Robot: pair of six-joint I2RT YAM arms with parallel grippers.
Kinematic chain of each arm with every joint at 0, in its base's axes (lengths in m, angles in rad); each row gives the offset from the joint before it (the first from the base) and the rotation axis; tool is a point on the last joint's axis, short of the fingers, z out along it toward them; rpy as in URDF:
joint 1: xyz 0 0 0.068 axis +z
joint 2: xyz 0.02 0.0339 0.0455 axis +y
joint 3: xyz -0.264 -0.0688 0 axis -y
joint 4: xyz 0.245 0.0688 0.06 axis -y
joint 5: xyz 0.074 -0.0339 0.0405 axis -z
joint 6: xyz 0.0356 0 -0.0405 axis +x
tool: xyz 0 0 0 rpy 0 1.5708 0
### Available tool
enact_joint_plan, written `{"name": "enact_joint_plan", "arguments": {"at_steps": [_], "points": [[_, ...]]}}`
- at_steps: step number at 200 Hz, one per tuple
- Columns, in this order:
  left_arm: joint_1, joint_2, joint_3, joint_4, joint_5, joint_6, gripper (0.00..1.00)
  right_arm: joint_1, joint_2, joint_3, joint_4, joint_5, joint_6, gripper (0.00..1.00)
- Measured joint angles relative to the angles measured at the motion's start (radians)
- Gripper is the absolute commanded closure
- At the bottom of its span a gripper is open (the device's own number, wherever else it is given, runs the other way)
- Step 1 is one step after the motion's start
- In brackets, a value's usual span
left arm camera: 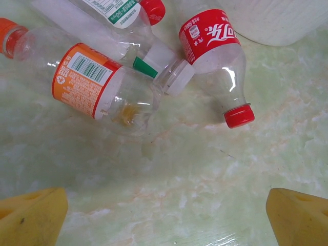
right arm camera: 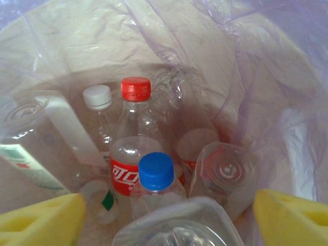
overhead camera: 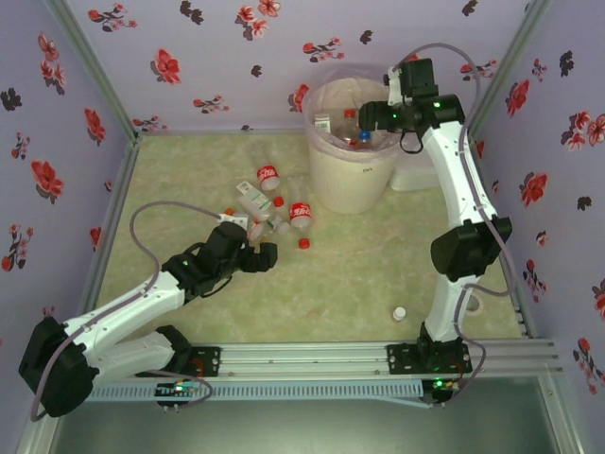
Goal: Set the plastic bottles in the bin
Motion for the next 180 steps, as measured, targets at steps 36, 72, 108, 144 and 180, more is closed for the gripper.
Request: {"name": "enact_joint_plan", "arguments": {"at_steps": [36, 72, 108, 144, 180], "points": [[0.018, 0.000, 0.000, 0.001, 0.000, -0.036, 0.00, -0.005, -0.061, 0.021, -0.060, 0.024, -0.005, 0.05], [0.027, 0.001, -0.001, 0.002, -0.038, -0.129, 0.00, -0.005, -0.178, -0.028, -0.063, 0.029, -0.003, 0.06], [0.031, 0.032, -0.017, 0.032, -0.087, -0.251, 0.00, -0.005, -0.347, -0.203, -0.002, 0.016, 0.008, 0.06], [0.031, 0.112, -0.048, 0.117, -0.117, -0.380, 0.01, -0.005, -0.533, -0.445, 0.073, -0.002, 0.033, 0.06], [0.043, 0.227, -0.050, 0.222, -0.130, -0.426, 0.01, -0.005, -0.640, -0.577, 0.104, -0.013, 0.031, 0.06]]}}
